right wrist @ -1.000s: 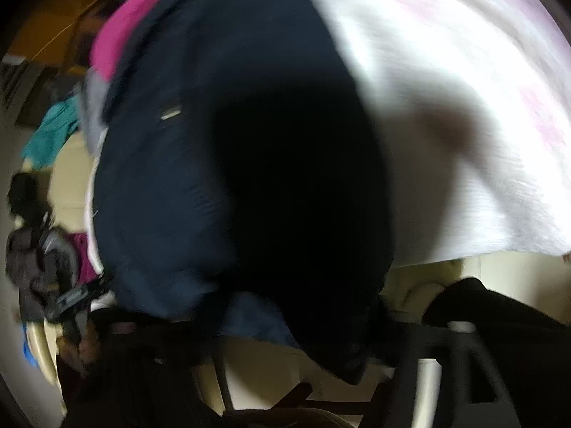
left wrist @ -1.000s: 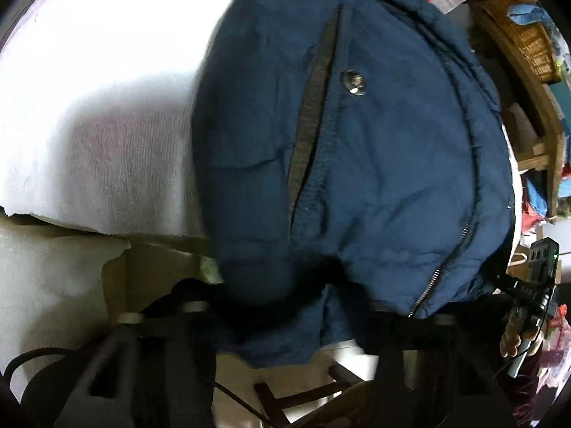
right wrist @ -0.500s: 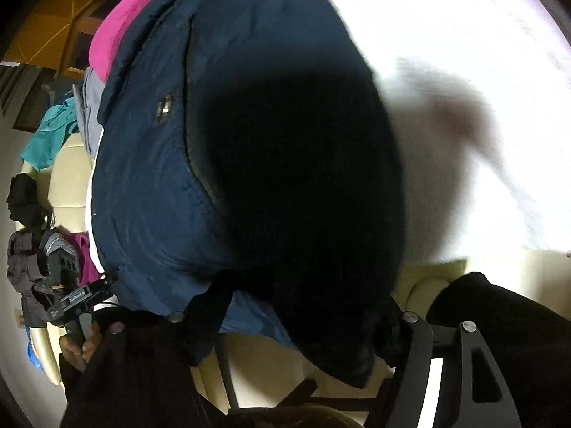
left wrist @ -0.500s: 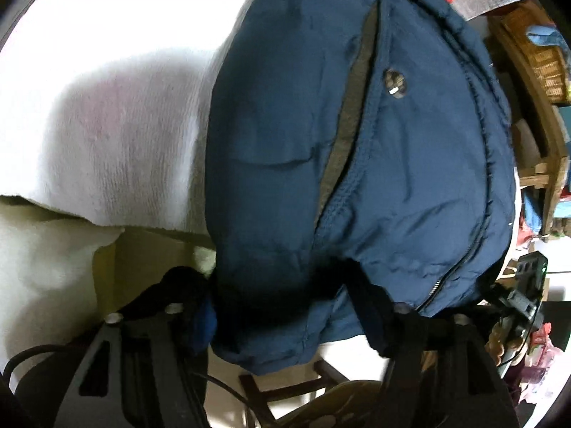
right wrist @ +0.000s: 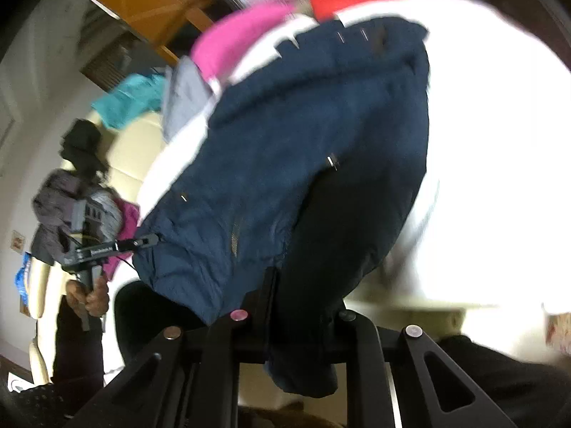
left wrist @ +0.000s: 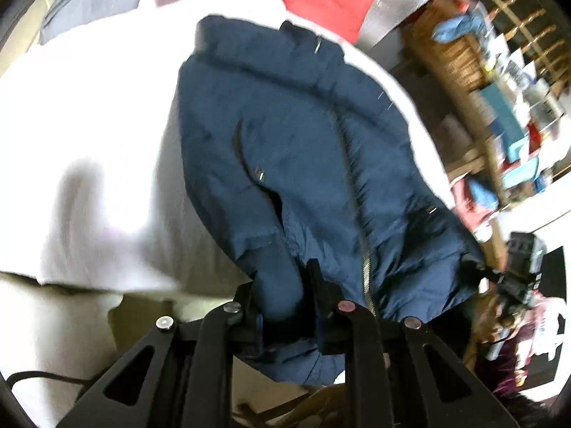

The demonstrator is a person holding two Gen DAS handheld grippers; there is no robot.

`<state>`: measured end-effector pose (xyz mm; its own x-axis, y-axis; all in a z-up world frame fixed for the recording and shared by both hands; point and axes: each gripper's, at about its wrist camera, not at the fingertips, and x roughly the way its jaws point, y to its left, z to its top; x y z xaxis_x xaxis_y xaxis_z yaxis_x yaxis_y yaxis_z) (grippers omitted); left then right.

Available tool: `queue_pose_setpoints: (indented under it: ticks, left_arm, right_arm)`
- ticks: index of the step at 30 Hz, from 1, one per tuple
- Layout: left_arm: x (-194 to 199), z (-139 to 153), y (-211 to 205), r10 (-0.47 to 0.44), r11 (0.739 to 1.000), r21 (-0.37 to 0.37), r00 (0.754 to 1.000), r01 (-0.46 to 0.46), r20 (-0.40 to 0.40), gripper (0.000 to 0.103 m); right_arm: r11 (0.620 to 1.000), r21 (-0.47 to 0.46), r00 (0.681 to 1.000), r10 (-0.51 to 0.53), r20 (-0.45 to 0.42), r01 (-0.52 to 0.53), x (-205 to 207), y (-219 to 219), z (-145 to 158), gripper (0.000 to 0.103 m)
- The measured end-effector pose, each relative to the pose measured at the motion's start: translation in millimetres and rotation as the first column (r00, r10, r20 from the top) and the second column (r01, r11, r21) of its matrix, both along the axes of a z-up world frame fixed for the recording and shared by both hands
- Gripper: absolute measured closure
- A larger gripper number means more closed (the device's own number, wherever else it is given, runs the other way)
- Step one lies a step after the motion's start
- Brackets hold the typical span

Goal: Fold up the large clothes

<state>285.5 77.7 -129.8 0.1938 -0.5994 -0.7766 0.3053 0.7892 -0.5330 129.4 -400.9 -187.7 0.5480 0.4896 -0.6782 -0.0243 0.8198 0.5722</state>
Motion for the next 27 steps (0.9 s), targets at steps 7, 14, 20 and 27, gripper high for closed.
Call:
queue_pose_setpoints:
  ticks: [7, 14, 20, 27]
  left_arm:
    - [33.9, 38.6, 11.9, 0.098, 0.988, -0.122, 0.995, -0.092, 0.037, 0.083]
    - [81.0, 57.0, 13.4, 0.246, 0.94, -0.25, 0.969, -0.231, 0.032, 0.084]
    - [111.8, 61.9, -6.0, 0.343, 0.914, -0.265, 0.934, -0.308, 0.096, 0.084]
    - [162.3, 49.2, -27.2, 0.4, 0.893, -0.265, 0.911, -0.363, 0.1, 0.085]
  right_arm:
    - [0.994, 0.045, 0.978, -0.105, 0.182, 0.098, 14.4, -11.7, 41.8, 0.085]
    - [0.962, 0.119, 0.916, -0.27, 0.297, 0.245, 35.6, -37.1, 71.5, 0.086]
    - [0.928, 0.167, 0.876, -0.37, 0.31, 0.333, 83.0, -56.6, 70.6, 0.086]
    - [0.907, 0.181, 0.862, -0.419, 0.285, 0.38, 147.6, -78.1, 56.1, 0.086]
